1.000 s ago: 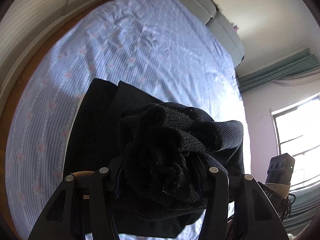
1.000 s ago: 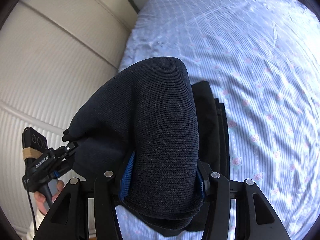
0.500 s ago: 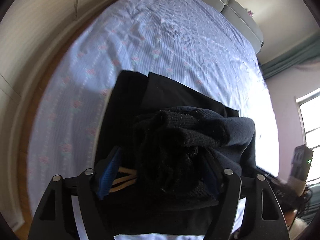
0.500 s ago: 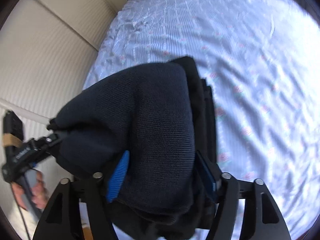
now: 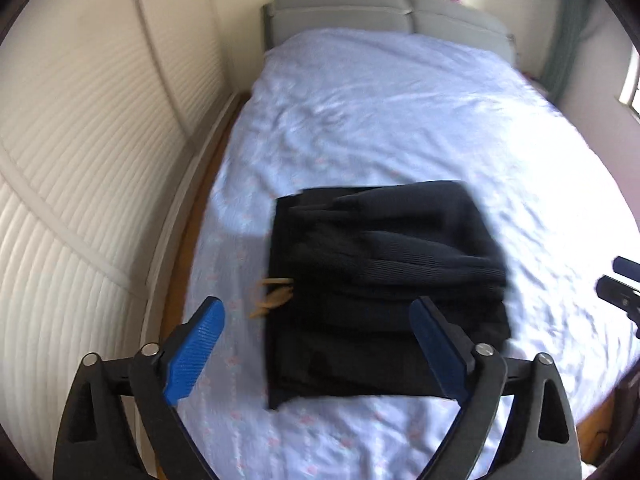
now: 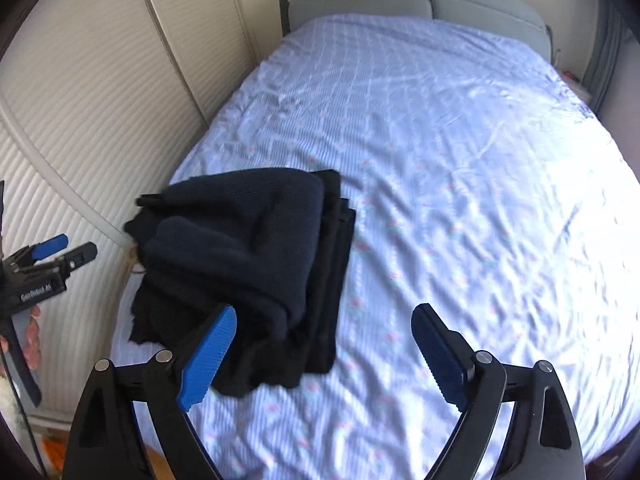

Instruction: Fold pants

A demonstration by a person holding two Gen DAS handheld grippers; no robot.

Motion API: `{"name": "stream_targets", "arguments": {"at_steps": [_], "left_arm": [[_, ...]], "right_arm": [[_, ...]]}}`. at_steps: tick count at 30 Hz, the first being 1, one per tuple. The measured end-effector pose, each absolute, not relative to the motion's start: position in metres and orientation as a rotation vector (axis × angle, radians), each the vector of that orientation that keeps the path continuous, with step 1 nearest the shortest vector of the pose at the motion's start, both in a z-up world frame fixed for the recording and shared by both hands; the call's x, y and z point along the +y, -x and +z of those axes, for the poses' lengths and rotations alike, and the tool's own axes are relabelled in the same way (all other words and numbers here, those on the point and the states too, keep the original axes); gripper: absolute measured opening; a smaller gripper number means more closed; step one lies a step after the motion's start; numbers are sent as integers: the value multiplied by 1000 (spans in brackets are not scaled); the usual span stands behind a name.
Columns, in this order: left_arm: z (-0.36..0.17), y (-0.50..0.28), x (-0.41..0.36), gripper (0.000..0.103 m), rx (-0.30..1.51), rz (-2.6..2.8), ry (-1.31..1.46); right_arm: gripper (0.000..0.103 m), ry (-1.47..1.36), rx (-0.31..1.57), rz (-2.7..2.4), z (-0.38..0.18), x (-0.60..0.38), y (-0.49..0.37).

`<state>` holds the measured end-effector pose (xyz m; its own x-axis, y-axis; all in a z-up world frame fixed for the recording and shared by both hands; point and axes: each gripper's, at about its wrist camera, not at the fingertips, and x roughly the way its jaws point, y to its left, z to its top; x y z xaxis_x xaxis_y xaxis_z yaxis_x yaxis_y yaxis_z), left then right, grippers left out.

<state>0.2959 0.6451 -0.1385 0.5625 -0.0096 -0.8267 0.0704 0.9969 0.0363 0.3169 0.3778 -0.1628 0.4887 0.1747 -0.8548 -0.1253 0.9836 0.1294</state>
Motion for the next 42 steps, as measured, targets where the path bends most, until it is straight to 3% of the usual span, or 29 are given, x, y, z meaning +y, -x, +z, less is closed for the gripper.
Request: {"name": "stream_targets", "arguments": {"at_steps": [4, 16, 32, 42], "left_arm": [[-100, -254, 605, 103, 898, -132, 1], [-40, -183, 471, 103, 856, -278, 71], [3, -74, 254, 103, 756, -302, 67], [11, -27, 191, 103, 750, -275, 45]], "right_arm": [[93, -57, 987, 158, -129, 350, -268], [93, -125, 831, 8, -58, 242, -158], [93, -78, 741, 17, -8, 40, -51], [93, -71, 692, 56, 12, -34, 1]]}}
